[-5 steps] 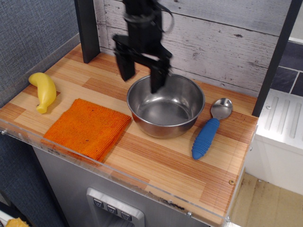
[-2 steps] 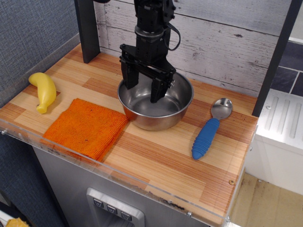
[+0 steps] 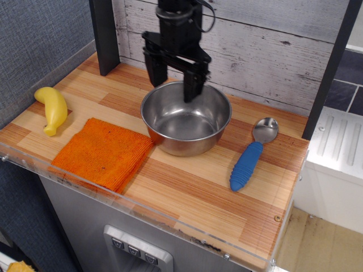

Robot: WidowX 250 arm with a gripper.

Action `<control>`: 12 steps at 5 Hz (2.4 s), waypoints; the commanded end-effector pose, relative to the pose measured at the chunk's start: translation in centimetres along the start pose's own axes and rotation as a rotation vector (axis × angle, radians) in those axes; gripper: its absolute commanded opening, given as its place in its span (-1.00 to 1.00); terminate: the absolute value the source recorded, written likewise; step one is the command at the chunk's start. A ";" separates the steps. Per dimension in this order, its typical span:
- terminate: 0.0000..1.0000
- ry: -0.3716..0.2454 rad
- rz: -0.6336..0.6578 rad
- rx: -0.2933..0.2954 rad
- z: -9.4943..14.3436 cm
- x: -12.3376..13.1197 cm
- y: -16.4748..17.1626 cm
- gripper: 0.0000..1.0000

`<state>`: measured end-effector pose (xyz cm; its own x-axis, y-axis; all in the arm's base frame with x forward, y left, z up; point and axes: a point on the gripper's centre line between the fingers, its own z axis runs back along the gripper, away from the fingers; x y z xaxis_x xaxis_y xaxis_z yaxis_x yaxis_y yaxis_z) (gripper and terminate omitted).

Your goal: Move pot above orange cloth next to yellow banana

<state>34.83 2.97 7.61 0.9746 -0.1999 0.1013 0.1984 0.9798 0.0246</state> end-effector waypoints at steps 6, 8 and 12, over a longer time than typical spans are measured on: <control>-1.00 0.075 -0.020 0.044 -2.6 -1.3 1.3 -1.00; -1.00 0.040 -0.053 0.013 -1.0 -0.7 -0.1 -1.00; -1.00 -0.066 0.201 0.022 4.3 -3.7 12.0 -1.00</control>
<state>33.26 15.18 9.81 0.9927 0.0089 0.1202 -0.0079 0.9999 -0.0085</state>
